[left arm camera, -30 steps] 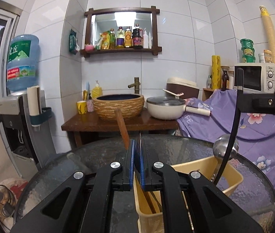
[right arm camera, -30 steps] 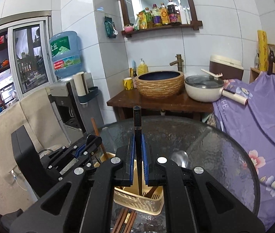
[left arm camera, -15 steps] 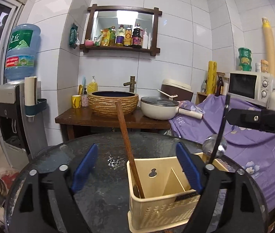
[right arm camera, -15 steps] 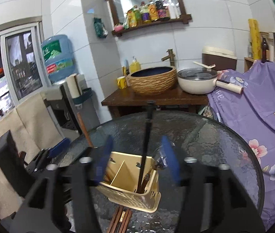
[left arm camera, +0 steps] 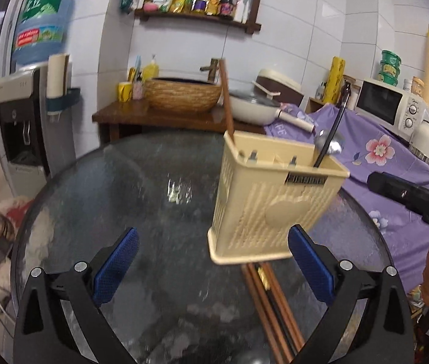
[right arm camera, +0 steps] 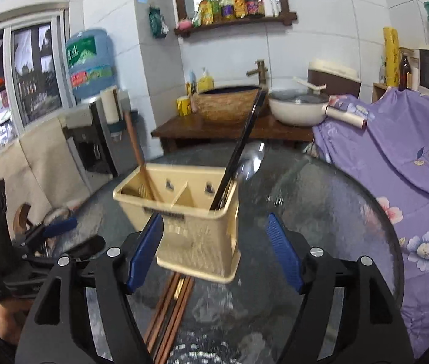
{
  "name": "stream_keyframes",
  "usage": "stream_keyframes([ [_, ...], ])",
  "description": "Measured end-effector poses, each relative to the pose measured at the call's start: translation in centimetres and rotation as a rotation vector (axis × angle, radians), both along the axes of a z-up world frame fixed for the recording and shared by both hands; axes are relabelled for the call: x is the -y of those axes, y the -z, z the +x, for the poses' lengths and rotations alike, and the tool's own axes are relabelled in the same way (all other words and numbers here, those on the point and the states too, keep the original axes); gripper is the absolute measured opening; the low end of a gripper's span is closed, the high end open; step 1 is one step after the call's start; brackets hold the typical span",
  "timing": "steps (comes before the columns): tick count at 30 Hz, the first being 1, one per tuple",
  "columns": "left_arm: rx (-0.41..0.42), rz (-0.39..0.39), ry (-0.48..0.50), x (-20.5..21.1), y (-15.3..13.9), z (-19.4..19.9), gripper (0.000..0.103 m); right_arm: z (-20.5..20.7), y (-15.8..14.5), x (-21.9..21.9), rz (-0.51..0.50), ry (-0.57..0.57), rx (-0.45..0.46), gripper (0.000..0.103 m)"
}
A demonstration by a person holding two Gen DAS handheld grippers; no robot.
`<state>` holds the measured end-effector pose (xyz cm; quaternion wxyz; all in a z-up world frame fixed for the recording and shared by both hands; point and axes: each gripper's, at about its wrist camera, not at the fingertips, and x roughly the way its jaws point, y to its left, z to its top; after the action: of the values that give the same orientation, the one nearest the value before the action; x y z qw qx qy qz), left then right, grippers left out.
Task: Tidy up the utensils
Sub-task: 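Move both tools back down to the loose utensils beside the holder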
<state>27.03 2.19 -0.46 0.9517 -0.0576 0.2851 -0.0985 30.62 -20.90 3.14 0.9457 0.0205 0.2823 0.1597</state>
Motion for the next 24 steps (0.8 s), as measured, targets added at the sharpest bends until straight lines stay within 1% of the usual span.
stream_keyframes([
  [1,-0.047,0.01,-0.008,-0.2,0.9,-0.5,0.096,-0.4,1.2,-0.4,-0.015,-0.012,-0.025,0.071],
  [4,-0.13,0.045,-0.012,-0.2,3.2,-1.9,0.096,-1.0,4.3,-1.4,-0.05,-0.034,-0.092,0.071],
  [5,-0.146,0.059,-0.01,0.0,3.7,-2.3,0.096,-1.0,5.3,-1.6,-0.055,-0.035,-0.117,0.071],
  [7,-0.18,0.11,0.008,0.7,5.1,-3.5,0.096,-1.1,7.6,-2.1,-0.067,-0.04,-0.186,0.069],
  [8,-0.188,0.138,0.017,1.2,5.6,-4.1,0.096,-1.3,8.3,-2.1,-0.069,-0.036,-0.202,0.067],
  [9,-0.188,0.153,0.021,1.4,5.8,-4.5,0.096,-1.4,8.9,-2.3,-0.074,-0.033,-0.217,0.061],
  [10,-0.185,0.178,0.031,1.9,6.2,-5.2,0.096,-1.6,9.6,-2.4,-0.081,-0.033,-0.23,0.059],
  [14,-0.195,0.202,0.067,2.9,7.0,-6.7,0.096,-2.1,10.7,-2.5,-0.081,-0.027,-0.253,0.058],
  [19,-0.229,0.219,0.085,3.9,8.1,-7.6,0.094,-2.2,11.7,-2.7,-0.084,-0.035,-0.282,0.057],
  [21,-0.245,0.224,0.098,4.1,8.5,-7.6,0.092,-2.2,12.0,-2.9,-0.098,-0.039,-0.29,0.055],
  [24,-0.257,0.238,0.1,4.2,8.8,-7.6,0.087,-2.0,12.3,-3.2,-0.108,-0.04,-0.302,0.051],
])
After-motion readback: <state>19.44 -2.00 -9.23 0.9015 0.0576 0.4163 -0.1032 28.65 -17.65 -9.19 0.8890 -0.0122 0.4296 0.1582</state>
